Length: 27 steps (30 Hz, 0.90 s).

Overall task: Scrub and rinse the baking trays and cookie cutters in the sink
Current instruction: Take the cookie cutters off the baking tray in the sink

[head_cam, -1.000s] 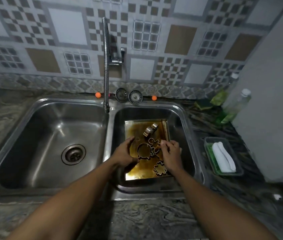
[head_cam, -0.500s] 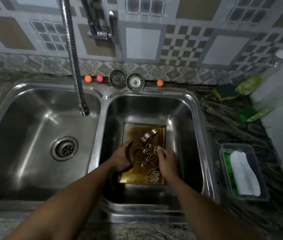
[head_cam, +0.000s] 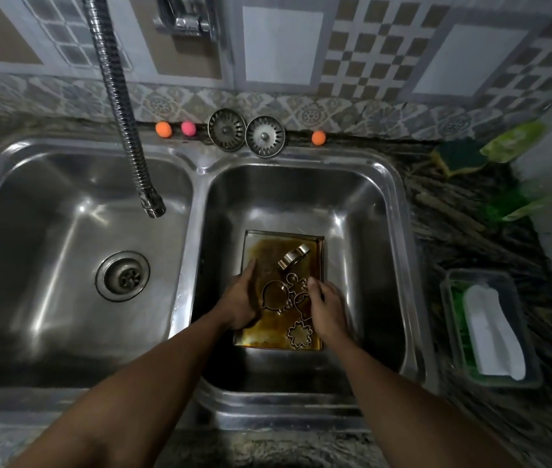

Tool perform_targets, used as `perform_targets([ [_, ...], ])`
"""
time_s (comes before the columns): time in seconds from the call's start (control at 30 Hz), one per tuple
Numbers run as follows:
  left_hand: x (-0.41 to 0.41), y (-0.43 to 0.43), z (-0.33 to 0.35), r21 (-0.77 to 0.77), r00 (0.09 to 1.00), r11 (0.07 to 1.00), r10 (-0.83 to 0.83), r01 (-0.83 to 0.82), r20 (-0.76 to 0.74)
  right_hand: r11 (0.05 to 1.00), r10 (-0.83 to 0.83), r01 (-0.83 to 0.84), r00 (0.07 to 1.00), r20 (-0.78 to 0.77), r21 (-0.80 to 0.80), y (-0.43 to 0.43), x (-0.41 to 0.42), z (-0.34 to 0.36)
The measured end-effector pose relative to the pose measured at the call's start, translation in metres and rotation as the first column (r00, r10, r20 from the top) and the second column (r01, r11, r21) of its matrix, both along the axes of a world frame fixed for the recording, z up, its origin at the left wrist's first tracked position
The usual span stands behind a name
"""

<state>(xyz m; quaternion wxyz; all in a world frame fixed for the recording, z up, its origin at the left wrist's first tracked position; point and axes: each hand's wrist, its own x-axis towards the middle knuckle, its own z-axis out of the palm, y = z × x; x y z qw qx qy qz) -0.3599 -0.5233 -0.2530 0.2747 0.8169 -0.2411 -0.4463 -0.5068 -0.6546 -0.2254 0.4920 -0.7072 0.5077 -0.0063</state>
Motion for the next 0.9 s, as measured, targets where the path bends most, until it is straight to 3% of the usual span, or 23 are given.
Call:
perform_targets([
  [0.5, -0.011, 0.001, -0.003, 0.081, 0.981, 0.997, -0.001, -0.015, 0.192, 1.000, 0.004, -0.004, 1.000, 0.011, -0.001, 0.001, -0.006, -0.016],
  [0.9, -0.014, 0.000, 0.024, 0.095, 0.990, 0.995, 0.006, -0.020, 0.141, 0.984, 0.179, -0.178, 0.978, -0.107, 0.025, -0.010, 0.000, 0.002],
])
